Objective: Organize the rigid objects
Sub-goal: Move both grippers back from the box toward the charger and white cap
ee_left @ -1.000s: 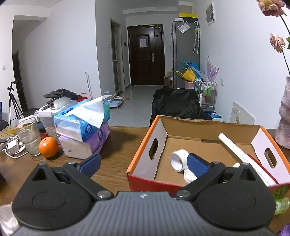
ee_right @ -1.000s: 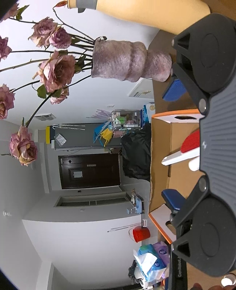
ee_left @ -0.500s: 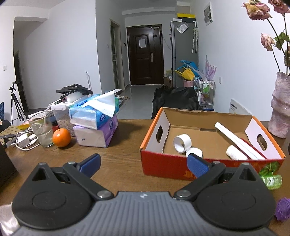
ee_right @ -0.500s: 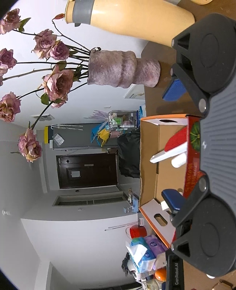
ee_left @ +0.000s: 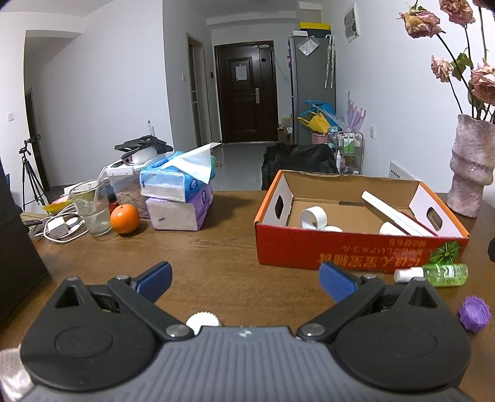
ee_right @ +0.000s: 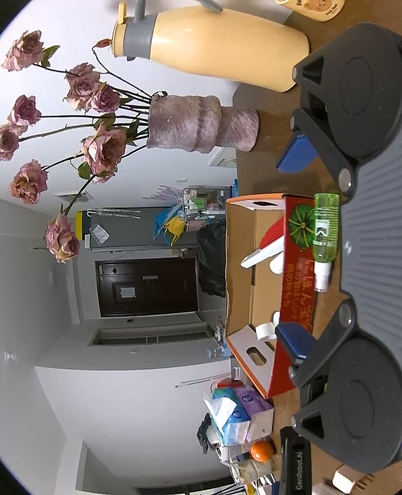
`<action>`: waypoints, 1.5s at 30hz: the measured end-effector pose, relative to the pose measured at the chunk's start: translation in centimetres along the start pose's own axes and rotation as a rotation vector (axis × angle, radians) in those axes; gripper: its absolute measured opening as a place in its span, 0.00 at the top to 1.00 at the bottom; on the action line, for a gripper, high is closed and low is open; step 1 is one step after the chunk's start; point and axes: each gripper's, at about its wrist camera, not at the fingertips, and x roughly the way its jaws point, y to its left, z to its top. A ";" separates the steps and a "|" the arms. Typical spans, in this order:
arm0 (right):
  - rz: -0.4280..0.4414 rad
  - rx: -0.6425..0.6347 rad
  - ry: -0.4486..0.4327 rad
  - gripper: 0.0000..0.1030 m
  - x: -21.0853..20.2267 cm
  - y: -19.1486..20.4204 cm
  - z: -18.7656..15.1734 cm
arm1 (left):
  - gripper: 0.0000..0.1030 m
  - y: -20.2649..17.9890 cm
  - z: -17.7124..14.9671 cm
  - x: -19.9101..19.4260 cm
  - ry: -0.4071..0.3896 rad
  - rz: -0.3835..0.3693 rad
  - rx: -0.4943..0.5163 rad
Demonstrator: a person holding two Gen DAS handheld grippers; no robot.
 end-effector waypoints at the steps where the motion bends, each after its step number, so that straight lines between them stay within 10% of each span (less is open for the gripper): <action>1: 0.000 0.001 0.001 0.00 -0.3 0.0 -0.2 | 0.00 0.2 -0.2 -0.3 0.001 0.000 0.002; 45: 0.046 -0.070 0.095 0.00 -4.9 4.5 -5.7 | 0.01 7.2 -7.0 -2.0 0.127 0.043 0.015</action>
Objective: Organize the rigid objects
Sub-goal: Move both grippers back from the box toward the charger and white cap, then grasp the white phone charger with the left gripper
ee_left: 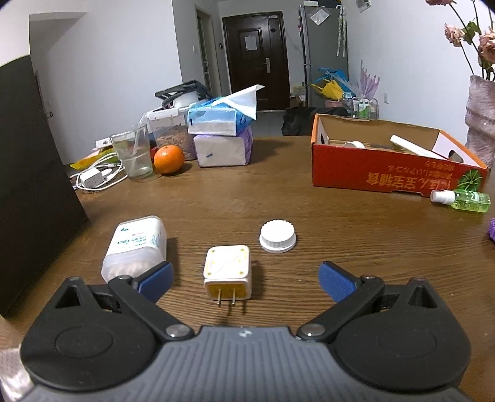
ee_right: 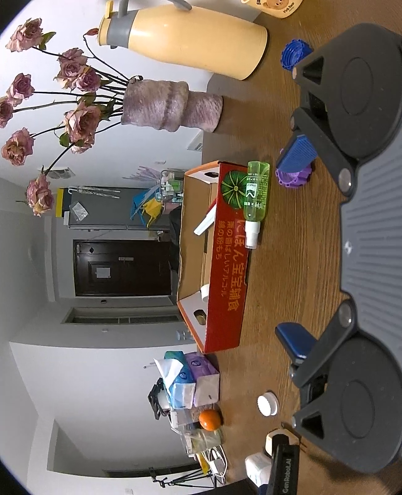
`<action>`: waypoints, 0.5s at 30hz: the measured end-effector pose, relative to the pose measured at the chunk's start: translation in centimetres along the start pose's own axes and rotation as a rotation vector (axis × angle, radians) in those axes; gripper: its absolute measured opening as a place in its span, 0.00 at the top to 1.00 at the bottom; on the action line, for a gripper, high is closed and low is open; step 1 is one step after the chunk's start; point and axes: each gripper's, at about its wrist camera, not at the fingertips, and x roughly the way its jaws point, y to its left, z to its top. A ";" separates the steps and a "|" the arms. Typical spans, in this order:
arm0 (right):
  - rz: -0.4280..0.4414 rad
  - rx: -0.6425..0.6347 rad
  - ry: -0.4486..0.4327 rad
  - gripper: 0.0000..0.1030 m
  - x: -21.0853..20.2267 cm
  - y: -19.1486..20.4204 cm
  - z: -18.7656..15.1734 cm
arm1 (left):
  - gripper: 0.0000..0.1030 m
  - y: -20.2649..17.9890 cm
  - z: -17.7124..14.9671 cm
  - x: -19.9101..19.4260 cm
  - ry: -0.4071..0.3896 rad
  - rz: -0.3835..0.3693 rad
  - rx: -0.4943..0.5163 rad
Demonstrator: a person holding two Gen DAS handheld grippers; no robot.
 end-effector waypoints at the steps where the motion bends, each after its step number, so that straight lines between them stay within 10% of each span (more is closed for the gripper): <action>1: -0.003 0.002 0.001 0.00 0.1 0.0 0.0 | 0.02 0.2 0.0 0.3 0.008 -0.001 -0.001; 15: 0.044 -0.027 0.048 0.00 2.3 1.5 -0.2 | 0.30 1.3 -0.2 3.9 0.109 -0.031 -0.029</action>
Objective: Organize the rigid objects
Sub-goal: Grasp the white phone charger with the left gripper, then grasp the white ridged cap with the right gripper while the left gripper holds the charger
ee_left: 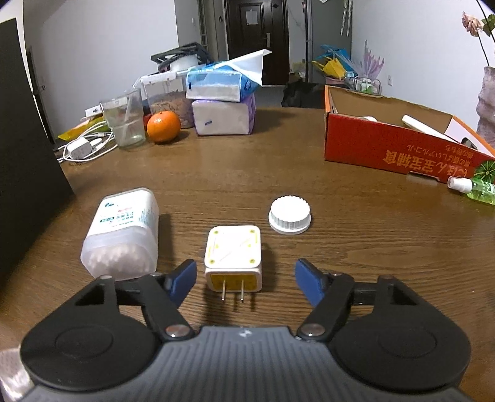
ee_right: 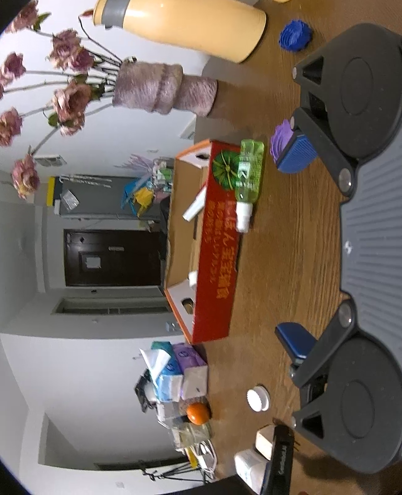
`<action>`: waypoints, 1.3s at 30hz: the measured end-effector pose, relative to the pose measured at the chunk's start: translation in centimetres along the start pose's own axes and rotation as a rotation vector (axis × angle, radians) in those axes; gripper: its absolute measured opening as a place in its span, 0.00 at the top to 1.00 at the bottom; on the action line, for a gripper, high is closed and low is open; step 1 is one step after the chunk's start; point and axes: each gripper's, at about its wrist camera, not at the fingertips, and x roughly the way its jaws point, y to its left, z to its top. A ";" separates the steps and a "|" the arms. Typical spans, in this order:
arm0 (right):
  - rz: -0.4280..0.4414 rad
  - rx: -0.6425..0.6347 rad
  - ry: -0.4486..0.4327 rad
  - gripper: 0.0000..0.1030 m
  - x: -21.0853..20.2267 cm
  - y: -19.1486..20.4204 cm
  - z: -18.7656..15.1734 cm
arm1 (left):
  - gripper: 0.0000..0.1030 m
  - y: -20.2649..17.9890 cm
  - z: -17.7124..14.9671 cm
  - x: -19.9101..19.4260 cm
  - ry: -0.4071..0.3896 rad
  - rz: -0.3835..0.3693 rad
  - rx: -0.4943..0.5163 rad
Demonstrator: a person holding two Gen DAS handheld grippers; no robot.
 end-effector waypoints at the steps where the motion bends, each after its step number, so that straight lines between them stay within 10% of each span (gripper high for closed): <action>1: 0.008 -0.005 0.006 0.00 0.3 0.3 0.0 | 0.30 0.1 0.0 0.1 0.003 -0.003 -0.002; 9: 0.072 -0.039 -0.005 0.00 1.8 2.7 0.7 | 0.61 0.5 0.2 1.3 0.027 -0.011 -0.001; 39: 0.179 -0.140 0.009 0.00 7.2 11.5 2.3 | 0.61 4.7 1.8 -2.1 -0.152 -0.036 -0.017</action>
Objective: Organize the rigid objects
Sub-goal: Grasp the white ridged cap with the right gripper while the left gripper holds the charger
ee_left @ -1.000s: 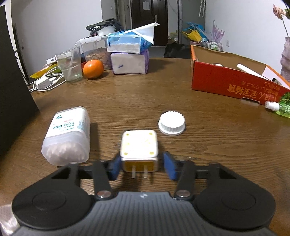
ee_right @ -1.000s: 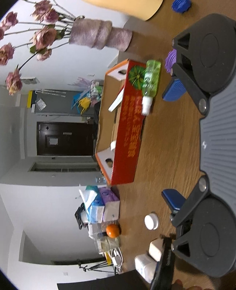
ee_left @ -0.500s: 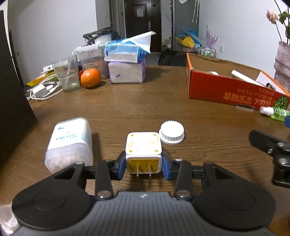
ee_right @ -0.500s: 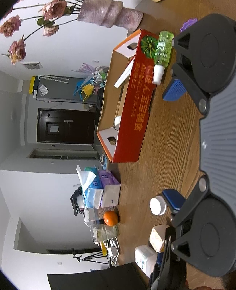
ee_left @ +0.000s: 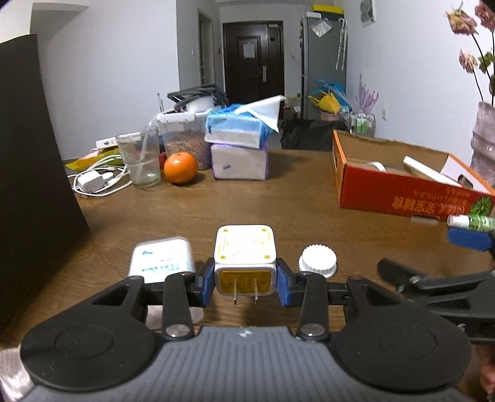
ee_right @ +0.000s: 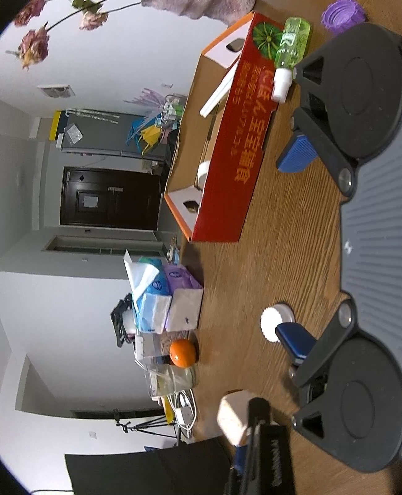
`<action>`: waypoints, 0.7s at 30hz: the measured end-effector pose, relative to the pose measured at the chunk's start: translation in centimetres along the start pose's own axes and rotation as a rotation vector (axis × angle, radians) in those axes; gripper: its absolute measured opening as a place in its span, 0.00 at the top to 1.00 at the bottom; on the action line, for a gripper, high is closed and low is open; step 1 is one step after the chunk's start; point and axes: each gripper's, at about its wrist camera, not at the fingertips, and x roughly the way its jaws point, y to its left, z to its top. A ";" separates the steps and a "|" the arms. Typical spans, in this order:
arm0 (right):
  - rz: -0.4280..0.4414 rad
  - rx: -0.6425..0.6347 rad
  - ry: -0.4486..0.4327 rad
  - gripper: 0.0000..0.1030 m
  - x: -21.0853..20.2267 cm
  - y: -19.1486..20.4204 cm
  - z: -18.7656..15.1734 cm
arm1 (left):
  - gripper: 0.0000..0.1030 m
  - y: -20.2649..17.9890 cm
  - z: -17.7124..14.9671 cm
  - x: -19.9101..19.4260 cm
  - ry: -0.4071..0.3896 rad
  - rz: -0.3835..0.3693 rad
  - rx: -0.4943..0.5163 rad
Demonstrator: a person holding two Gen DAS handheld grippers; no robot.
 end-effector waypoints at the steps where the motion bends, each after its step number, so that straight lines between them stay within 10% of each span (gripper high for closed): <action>1: 0.002 -0.005 0.002 0.00 0.3 0.3 0.0 | 0.61 0.3 0.1 -0.2 -0.006 -0.001 -0.007; 12: 0.042 -0.047 0.043 0.06 3.4 3.9 0.7 | 0.61 3.1 0.6 -0.6 -0.037 0.031 -0.037; 21: 0.059 -0.047 0.099 0.31 6.3 5.6 1.1 | 0.61 4.0 0.8 -0.7 -0.040 0.040 -0.062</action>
